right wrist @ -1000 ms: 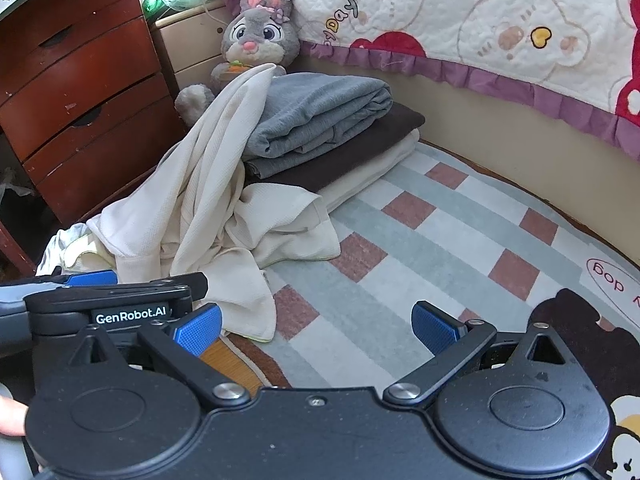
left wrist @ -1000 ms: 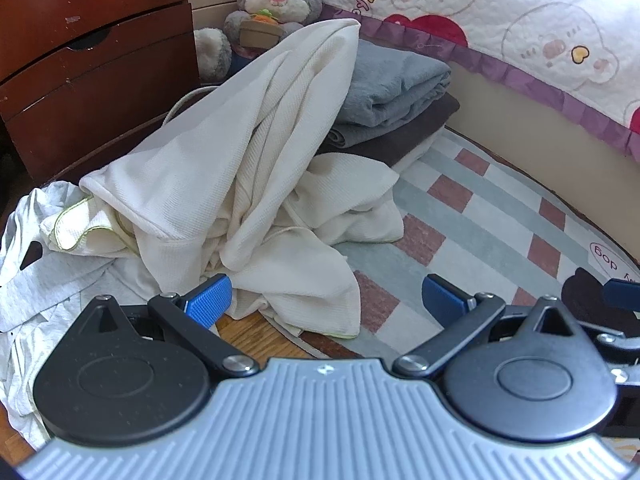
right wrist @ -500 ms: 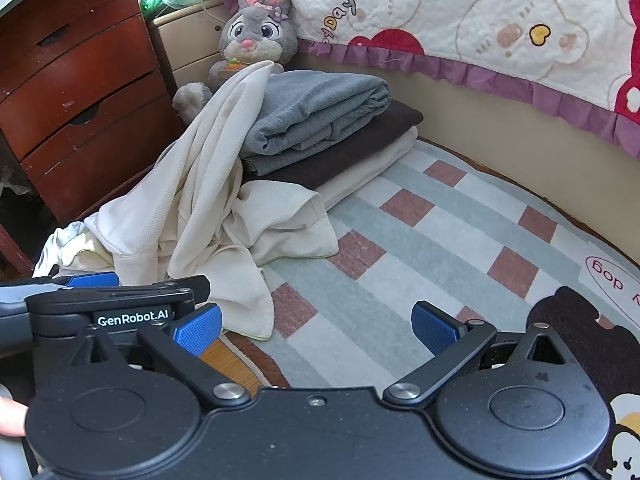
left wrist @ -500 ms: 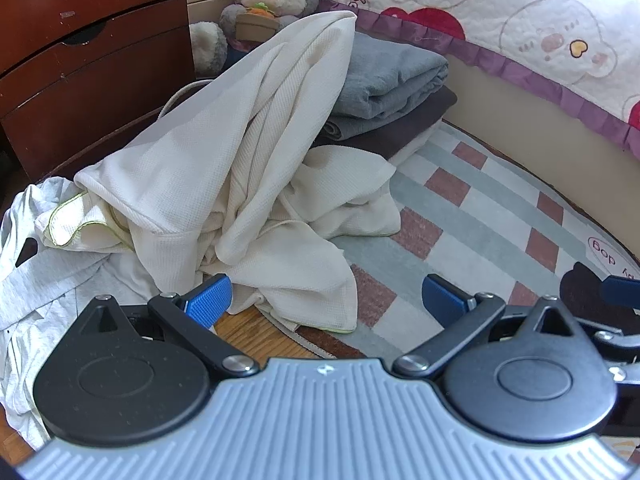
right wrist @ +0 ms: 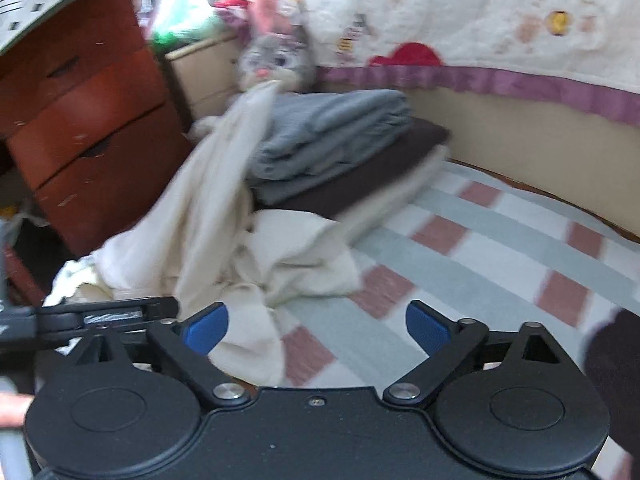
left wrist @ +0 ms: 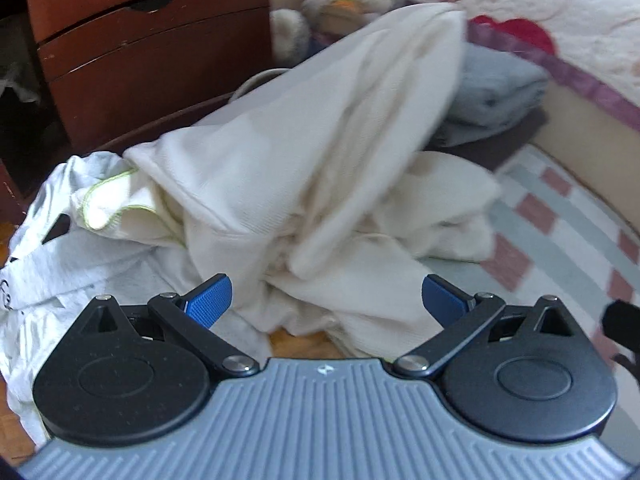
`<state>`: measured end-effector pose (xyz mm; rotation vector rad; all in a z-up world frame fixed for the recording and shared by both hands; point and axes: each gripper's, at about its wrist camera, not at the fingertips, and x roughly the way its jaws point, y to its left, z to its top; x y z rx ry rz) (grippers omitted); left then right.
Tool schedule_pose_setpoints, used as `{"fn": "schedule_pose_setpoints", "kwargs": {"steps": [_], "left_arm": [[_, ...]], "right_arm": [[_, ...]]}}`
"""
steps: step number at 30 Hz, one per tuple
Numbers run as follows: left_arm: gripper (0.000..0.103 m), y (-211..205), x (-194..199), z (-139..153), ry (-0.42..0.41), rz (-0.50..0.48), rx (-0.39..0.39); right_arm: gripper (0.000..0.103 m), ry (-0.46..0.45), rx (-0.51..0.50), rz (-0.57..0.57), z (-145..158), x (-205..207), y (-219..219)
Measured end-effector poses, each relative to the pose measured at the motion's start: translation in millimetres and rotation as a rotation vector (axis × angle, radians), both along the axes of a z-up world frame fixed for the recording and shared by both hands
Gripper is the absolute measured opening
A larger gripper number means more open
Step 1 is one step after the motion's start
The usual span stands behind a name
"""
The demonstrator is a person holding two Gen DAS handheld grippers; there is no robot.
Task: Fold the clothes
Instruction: 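Grasp the cream waffle blanket edge with the left gripper while the right gripper grasps another edge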
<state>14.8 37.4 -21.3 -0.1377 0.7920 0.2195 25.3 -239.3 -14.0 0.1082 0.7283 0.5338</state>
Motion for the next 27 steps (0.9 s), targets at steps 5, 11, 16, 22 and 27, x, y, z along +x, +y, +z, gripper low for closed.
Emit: {"fn": "schedule_pose_setpoints", "kwargs": {"steps": [5, 11, 16, 22, 27], "left_arm": [[0.078, 42, 17, 2, -0.107, 0.087, -0.128], [0.063, 48, 59, -6, -0.069, 0.091, 0.018], [0.076, 49, 57, -36, -0.100, -0.051, -0.007], [0.087, 44, 56, -52, -0.124, -0.096, 0.007], [0.018, 60, 63, -60, -0.068, -0.028, -0.037]], "right_arm": [[0.045, 0.033, 0.057, 0.105, -7, 37, 36], [0.049, 0.072, 0.125, 0.232, -15, 82, 78], [0.085, 0.088, 0.095, 0.278, -23, 109, 122], [0.073, 0.192, 0.244, 0.229, -64, 151, 156], [0.008, 0.225, 0.366, 0.348, -75, 131, 145]]}}
